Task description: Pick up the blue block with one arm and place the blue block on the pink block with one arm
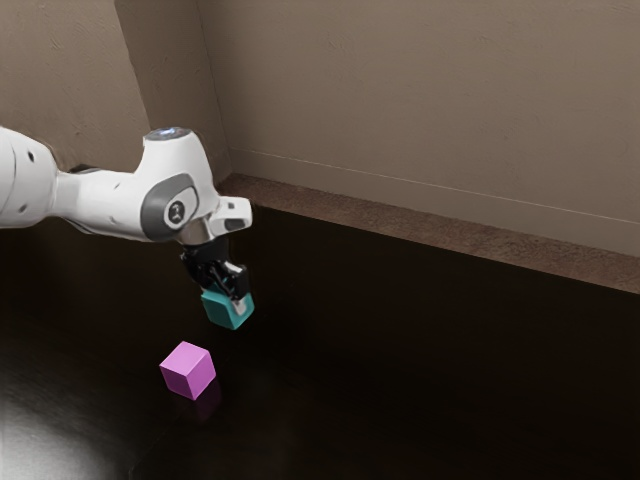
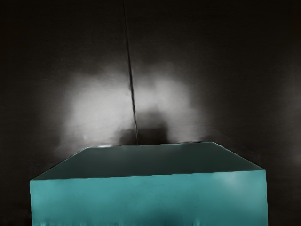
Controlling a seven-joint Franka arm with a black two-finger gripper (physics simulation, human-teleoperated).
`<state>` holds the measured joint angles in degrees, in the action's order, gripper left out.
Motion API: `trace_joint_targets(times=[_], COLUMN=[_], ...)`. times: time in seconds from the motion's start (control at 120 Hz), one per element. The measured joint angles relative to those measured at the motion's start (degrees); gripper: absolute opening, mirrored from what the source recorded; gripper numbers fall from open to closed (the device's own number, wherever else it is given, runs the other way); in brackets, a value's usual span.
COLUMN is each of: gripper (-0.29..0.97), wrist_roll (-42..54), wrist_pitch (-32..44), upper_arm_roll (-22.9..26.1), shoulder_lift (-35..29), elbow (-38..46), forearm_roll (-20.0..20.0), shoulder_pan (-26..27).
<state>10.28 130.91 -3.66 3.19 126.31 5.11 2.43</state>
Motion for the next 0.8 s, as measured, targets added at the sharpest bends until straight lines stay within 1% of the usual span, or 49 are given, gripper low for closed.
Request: trace_joint_targets(times=[0.042, 0.092, 0.158, 0.208, 0.342, 0.6, 0.8], gripper=[0.35, 0.36, 0.36, 0.36, 0.35, 0.36, 0.36], wrist_roll=[-0.6, -1.3, -2.3, -3.0, -4.7, -7.0, -8.1], wrist_pitch=[0.0, -0.1, -0.2, -0.2, -0.4, -0.7, -0.8], upper_arm_roll=[0.1, 0.3, 0.8, 1.3, 1.7, 1.7, 1.7], shoulder_lift=[-5.1, -9.2, -13.3, -14.8, -16.3, -15.9, -14.0], elbow=[4.9, 9.3, 13.3, 14.8, 16.2, 17.7, 17.5], forearm_roll=[-0.1, -0.1, -0.1, -0.1, -0.2, -0.1, -0.1], shoulder_pan=[-0.1, -0.3, -0.3, -0.4, -1.2, -1.9, -2.4])
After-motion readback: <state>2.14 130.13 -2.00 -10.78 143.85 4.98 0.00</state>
